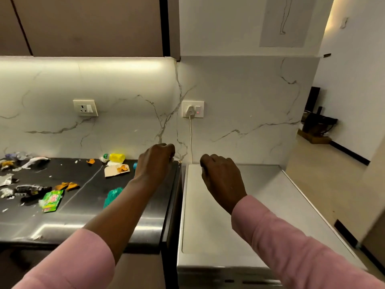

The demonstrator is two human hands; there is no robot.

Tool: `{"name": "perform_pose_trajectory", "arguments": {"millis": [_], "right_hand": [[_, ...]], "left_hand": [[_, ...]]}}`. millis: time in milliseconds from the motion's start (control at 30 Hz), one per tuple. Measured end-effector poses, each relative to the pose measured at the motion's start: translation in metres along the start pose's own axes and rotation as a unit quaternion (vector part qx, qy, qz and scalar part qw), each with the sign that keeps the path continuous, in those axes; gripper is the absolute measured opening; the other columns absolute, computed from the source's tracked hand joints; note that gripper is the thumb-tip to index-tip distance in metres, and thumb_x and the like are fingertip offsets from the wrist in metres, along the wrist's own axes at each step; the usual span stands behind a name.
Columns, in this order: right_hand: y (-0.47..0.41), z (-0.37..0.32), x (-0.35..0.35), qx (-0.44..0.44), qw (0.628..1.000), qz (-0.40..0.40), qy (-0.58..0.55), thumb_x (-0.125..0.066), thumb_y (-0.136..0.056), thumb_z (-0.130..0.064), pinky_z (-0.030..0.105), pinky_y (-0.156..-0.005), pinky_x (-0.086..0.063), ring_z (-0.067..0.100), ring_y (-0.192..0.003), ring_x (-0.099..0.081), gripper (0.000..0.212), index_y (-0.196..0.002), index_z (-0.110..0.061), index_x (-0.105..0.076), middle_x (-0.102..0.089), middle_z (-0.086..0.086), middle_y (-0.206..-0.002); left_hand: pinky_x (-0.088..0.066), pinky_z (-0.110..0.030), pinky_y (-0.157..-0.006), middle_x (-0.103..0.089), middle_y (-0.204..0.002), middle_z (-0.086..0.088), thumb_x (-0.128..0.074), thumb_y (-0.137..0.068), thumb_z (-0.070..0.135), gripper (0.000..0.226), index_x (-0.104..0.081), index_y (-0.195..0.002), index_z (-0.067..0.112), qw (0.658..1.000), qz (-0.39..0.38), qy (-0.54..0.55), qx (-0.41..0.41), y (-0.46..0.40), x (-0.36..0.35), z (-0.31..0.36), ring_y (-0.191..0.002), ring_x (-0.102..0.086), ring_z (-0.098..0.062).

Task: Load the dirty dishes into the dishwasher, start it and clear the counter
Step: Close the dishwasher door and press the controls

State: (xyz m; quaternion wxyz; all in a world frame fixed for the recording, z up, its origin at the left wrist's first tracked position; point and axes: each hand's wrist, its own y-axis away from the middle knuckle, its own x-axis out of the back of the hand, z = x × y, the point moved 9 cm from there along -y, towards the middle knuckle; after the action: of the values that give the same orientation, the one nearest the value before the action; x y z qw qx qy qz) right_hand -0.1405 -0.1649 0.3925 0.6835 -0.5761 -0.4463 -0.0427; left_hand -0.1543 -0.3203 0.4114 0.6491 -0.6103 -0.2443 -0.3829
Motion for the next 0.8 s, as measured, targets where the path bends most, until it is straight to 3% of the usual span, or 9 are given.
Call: {"name": "perform_pose_trajectory", "arguments": {"millis": [133,500,633,800], "right_hand": [[0.025,-0.006,0.025,-0.007,1.0,0.004,0.013,-0.073,-0.076,-0.007,0.025,-0.059,-0.032,0.012,-0.057,-0.033,0.016,-0.083,-0.012,-0.06,-0.059,0.002,-0.066],[0.161,-0.001,0.067,-0.063,0.995,-0.018,-0.071,-0.06,-0.09,-0.017,0.025,-0.062,-0.037,0.015,-0.062,-0.049,0.001,-0.09,-0.017,-0.059,-0.06,-0.002,-0.075],[0.233,0.006,0.063,-0.08,0.993,-0.023,-0.089,-0.064,-0.088,-0.013,0.035,-0.063,-0.049,0.019,-0.067,-0.056,0.006,-0.093,-0.016,-0.062,-0.063,0.001,-0.078],[0.299,0.0,0.031,-0.069,0.994,-0.033,-0.078,-0.057,-0.09,-0.021,0.034,-0.063,-0.049,0.021,-0.073,-0.056,0.009,-0.095,-0.017,-0.063,-0.063,0.0,-0.084]], "left_hand": [[-0.034,-0.028,-0.061,-0.065,-0.089,-0.003,-0.06,-0.09,0.018,0.004,-0.063,-0.089,0.016,1.0,0.002,0.014,0.016,0.035,0.015,0.001,-0.076,-0.059,-0.023],[-0.036,-0.025,-0.059,-0.058,-0.083,0.005,-0.065,-0.09,0.026,0.011,-0.06,-0.086,0.018,0.995,-0.005,0.069,0.072,0.169,-0.013,0.027,-0.072,-0.056,-0.013],[-0.051,-0.033,-0.066,-0.063,-0.095,0.003,-0.068,-0.087,0.028,0.017,-0.063,-0.1,0.018,0.985,-0.024,0.122,0.122,0.235,-0.052,0.037,-0.085,-0.06,-0.016],[-0.046,-0.027,-0.086,-0.058,-0.121,0.004,-0.073,-0.083,0.028,0.045,-0.056,-0.124,0.022,0.982,-0.067,0.137,0.114,0.285,-0.103,0.041,-0.113,-0.051,-0.015]]}}
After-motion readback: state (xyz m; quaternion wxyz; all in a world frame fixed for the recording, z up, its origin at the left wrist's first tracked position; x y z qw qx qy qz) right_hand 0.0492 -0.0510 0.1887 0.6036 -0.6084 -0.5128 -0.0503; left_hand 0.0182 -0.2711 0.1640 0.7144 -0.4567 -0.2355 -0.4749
